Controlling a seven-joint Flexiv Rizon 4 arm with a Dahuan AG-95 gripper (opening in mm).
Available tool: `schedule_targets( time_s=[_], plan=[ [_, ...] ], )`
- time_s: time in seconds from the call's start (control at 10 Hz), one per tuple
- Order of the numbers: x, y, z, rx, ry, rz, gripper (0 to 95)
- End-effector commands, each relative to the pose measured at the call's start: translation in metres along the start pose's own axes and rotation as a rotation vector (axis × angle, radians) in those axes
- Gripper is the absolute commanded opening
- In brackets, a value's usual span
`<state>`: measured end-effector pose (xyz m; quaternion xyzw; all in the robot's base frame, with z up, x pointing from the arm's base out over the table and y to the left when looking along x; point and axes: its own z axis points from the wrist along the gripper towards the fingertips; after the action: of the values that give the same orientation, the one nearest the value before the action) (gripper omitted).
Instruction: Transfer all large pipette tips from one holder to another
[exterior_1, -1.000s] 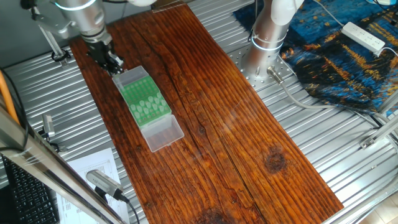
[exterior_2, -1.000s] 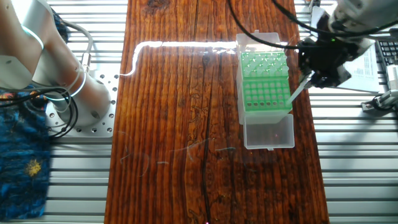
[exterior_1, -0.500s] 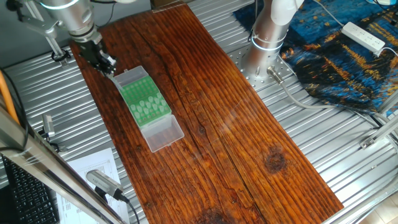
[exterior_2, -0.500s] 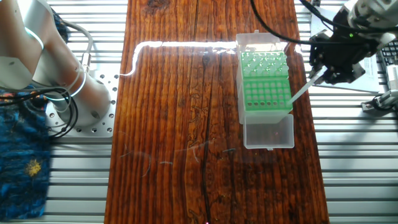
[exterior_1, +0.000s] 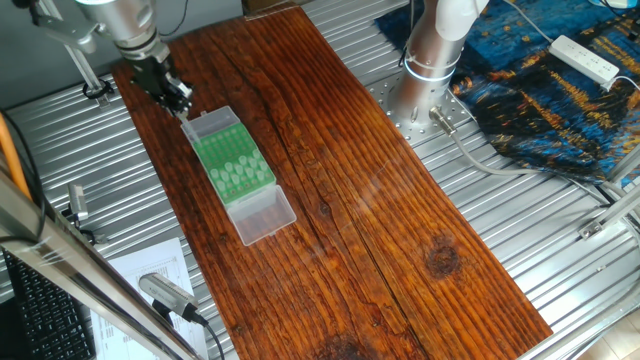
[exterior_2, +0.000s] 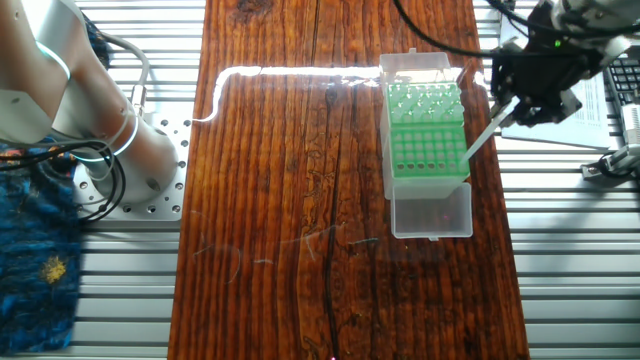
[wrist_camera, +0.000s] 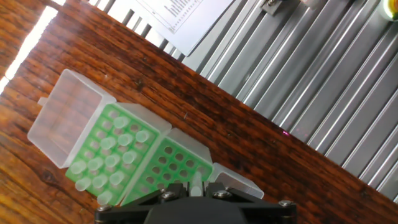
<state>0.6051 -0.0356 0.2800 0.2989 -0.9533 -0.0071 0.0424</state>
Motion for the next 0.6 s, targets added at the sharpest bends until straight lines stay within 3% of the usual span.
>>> schedule_targets(
  time_s=[0.1, 0.6],
  plan=[
    [0.002, 0.003, -0.004, 0.005, 0.003, -0.009, 0.0],
    [-0.004, 0.017, -0.028, 0.004, 0.007, -0.019, 0.0]
  ],
)
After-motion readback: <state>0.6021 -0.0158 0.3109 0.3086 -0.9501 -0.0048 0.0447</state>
